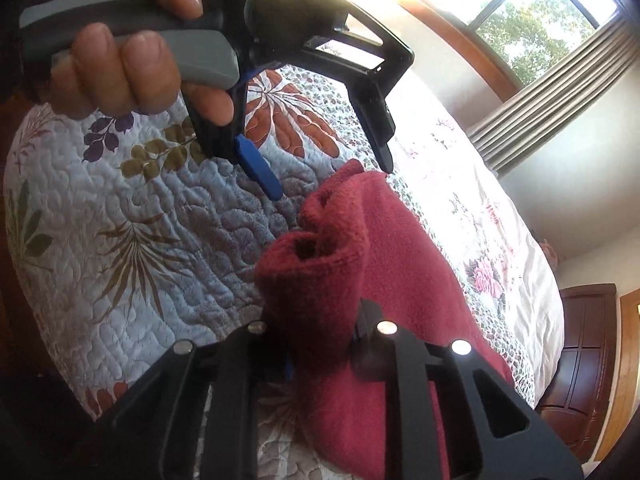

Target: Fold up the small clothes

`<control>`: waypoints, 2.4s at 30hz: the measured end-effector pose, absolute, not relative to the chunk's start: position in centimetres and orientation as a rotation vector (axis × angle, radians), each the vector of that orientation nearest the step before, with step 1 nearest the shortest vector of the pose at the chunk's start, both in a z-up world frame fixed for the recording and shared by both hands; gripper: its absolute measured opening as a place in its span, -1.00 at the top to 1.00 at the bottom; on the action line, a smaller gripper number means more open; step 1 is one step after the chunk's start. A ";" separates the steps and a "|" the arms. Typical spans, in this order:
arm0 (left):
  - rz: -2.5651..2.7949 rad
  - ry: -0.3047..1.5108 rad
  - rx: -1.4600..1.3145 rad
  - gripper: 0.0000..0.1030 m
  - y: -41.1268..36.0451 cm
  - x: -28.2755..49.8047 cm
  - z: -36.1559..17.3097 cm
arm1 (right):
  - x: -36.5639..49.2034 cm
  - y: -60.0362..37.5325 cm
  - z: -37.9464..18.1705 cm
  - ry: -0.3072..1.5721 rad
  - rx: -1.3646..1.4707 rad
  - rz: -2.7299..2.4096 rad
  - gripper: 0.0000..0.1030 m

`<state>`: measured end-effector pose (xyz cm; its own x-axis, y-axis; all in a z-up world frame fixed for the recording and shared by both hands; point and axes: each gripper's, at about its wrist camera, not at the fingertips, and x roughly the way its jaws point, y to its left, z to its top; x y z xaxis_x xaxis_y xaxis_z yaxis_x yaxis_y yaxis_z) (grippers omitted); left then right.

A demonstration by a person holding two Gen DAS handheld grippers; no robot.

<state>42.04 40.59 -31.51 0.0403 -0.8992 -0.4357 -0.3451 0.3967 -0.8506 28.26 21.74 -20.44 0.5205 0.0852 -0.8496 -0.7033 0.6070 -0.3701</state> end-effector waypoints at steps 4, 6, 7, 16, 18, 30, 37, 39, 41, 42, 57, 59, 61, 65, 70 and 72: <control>-0.617 1.550 -1.145 -0.76 39.1 42.8 -31.7 | 28.8 20.9 -19.9 0.899 -0.761 0.528 0.68; -0.611 1.555 -1.144 -0.76 38.6 43.5 -31.9 | 28.6 20.7 -19.9 0.891 -0.757 0.526 0.69; -0.607 1.558 -1.145 -0.76 38.4 43.7 -32.1 | 28.6 20.6 -19.8 0.887 -0.755 0.525 0.69; -0.592 1.584 -1.131 -0.76 37.6 44.5 -32.6 | 28.3 20.2 -18.9 0.868 -0.738 0.529 0.71; -0.589 1.591 -1.126 -0.76 37.3 44.8 -32.6 | 28.4 20.1 -18.7 0.866 -0.732 0.530 0.71; -0.542 1.582 -1.100 0.53 36.6 46.7 -32.5 | 28.7 19.8 -18.3 0.862 -0.699 0.527 0.71; -0.558 1.542 -1.059 0.62 36.4 47.2 -30.4 | 28.7 19.0 -17.1 0.848 -0.669 0.512 0.71; -0.563 1.534 -1.036 0.63 36.0 47.5 -29.3 | 28.6 18.7 -16.6 0.841 -0.659 0.503 0.71; -0.568 1.526 -1.011 0.63 35.4 48.0 -28.1 | 28.5 18.3 -16.1 0.833 -0.645 0.492 0.71; -0.572 1.522 -0.998 0.63 35.2 48.1 -27.5 | 28.5 18.1 -15.8 0.829 -0.637 0.487 0.71; -0.559 1.491 -0.828 0.64 29.1 50.3 -19.1 | 28.4 13.7 -12.1 0.782 -0.462 0.426 0.71; -0.557 1.488 -0.805 0.65 28.1 50.6 -18.0 | 28.4 13.0 -11.5 0.774 -0.443 0.419 0.71; -0.556 1.486 -0.783 0.65 27.1 51.0 -17.0 | 28.4 12.4 -11.0 0.764 -0.431 0.411 0.71; -0.552 1.484 -0.741 0.65 25.5 51.3 -15.5 | 28.4 11.1 -10.1 0.747 -0.402 0.397 0.71; -0.554 1.480 -0.692 0.65 23.4 51.8 -13.8 | 28.3 9.3 -9.2 0.732 -0.358 0.378 0.71; -0.553 1.481 -0.671 0.65 22.4 52.1 -13.1 | 28.1 8.7 -8.9 0.727 -0.344 0.370 0.71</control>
<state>52.06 22.39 -13.14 0.0288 -0.7049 -0.7088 -0.0676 0.7061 -0.7049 28.14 8.74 -8.91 0.6888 0.2066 -0.6949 -0.4404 0.8806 -0.1748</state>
